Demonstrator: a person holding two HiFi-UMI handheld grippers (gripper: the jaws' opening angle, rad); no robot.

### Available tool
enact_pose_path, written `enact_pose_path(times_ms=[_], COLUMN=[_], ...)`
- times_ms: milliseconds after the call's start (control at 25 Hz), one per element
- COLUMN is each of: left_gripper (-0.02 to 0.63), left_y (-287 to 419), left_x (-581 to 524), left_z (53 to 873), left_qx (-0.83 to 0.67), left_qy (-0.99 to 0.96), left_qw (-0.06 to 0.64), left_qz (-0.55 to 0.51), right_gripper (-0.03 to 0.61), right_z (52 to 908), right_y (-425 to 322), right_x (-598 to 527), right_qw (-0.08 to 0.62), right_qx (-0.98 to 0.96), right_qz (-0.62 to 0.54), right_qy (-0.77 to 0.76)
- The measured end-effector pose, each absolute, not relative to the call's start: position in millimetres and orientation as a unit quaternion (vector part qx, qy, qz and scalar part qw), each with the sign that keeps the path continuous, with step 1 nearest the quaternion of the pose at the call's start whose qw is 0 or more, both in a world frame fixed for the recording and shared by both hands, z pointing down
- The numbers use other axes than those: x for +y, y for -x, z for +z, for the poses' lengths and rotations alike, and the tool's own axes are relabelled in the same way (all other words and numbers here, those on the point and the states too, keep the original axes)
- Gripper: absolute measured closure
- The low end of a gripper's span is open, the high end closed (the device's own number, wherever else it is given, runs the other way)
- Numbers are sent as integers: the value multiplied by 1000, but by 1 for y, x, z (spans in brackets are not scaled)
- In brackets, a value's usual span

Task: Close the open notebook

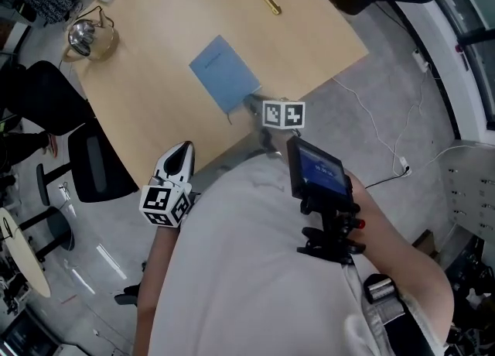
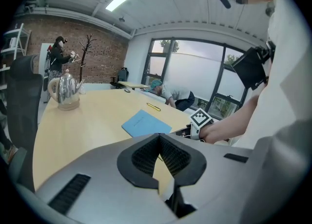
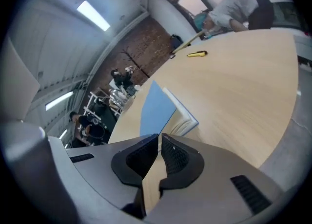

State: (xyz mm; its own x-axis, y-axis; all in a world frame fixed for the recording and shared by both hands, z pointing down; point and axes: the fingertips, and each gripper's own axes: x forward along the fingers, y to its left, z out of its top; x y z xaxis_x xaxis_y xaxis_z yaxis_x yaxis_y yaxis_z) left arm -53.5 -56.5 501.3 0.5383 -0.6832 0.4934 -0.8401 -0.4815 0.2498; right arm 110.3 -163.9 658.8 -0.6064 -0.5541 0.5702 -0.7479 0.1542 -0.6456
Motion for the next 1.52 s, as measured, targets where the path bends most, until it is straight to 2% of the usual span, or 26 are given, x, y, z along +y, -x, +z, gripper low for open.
enact_pose_path(times_ms=[240,400,480,640,760,840,1040,1240,1520], left_gripper=[609,609,609,609,609,609,609,609,609], left_y=[48,44,44,46,42,40,42,51,60], left_x=[-59,-59,-60,-65,-66,-68,-74,-70,-74], left_z=[503,503,503,506,506,505,504,511,515], left_qx=[-453,-457,-460,-465,-465,-467,-475,-493,-503], left_qy=[-841,-838,-835,-831,-831,-830,-825,-811,-803], left_qw=[241,245,247,252,253,253,255,269,276], left_qz=[171,173,172,173,172,172,168,164,162], right_gripper=[555,555,555,555,555,555,555,555,563], right_z=[678,674,654,600,570,580,635,671,676], right_y=[-132,-146,-154,-157,-131,-109,-96,-97,-97], right_x=[-167,-168,-171,-191,-197,-197,-205,-202,-202], right_qw=[128,114,119,147,179,219,376,436,410], right_qx=[-693,-667,-695,-785,-847,-871,-857,-847,-856], right_qz=[523,542,489,288,158,133,77,82,119], right_qy=[-480,-499,-514,-529,-475,-419,-343,-293,-293])
